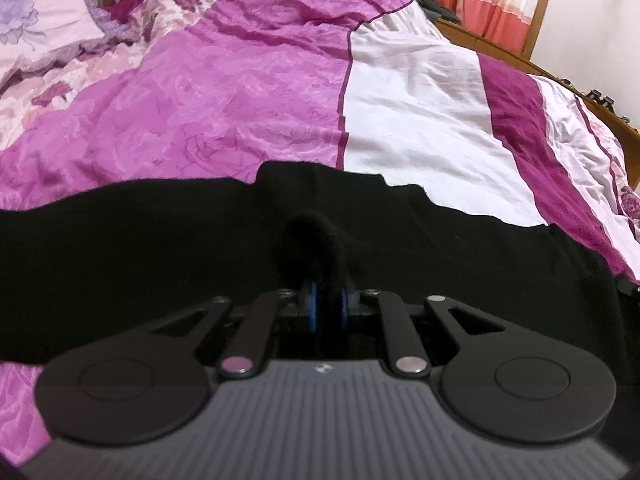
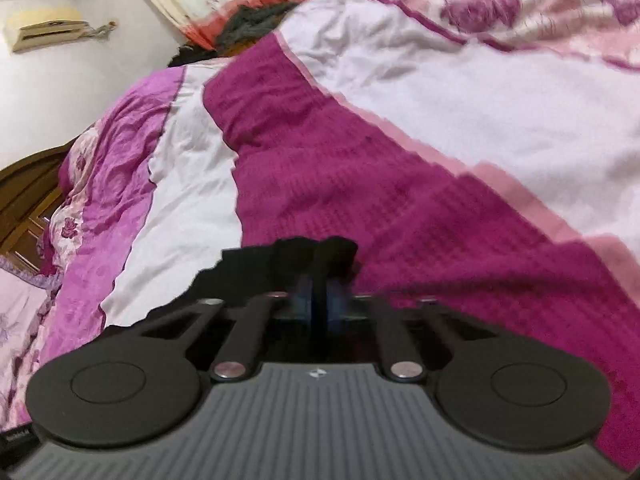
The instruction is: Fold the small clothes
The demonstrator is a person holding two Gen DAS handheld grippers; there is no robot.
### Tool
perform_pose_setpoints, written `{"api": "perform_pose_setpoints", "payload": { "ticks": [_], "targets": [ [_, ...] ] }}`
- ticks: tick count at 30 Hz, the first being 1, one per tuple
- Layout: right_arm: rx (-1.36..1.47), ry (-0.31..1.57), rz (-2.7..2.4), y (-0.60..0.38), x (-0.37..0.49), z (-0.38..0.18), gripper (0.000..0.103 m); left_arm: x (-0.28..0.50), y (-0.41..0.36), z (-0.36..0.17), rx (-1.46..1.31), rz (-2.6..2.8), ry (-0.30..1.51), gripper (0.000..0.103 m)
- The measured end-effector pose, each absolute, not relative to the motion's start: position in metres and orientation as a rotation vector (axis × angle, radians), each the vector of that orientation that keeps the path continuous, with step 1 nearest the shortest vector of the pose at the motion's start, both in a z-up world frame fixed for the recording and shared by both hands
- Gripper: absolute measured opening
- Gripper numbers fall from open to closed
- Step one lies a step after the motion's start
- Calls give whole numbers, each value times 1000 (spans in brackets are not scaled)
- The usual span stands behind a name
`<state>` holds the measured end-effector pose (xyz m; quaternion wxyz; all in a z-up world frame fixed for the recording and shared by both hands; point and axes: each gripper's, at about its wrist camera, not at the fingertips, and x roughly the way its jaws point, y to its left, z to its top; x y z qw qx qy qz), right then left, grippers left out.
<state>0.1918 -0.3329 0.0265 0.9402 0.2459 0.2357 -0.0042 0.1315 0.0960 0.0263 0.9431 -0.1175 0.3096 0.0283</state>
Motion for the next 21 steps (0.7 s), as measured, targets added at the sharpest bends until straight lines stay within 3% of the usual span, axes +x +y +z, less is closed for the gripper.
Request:
{"api": "perform_pose_setpoints", "payload": {
  "ticks": [3,10,13,17,21],
  "targets": [
    [431,417,-68,-328,181,33,5,126,94,29,-225,61,577,14],
    [473,544,-136,-340,198,7,5,130,91,18,-208,99,589,16],
    [465,561,-130,-339,200,11,7,130,96,19,-216,98,606,33],
    [431,571,-118,-336,189,24,10,123,101,32,-201,73,617,47],
    [378,560,-92,-326,158,43,14,110,105,45,-153,80,578,52]
  ]
}}
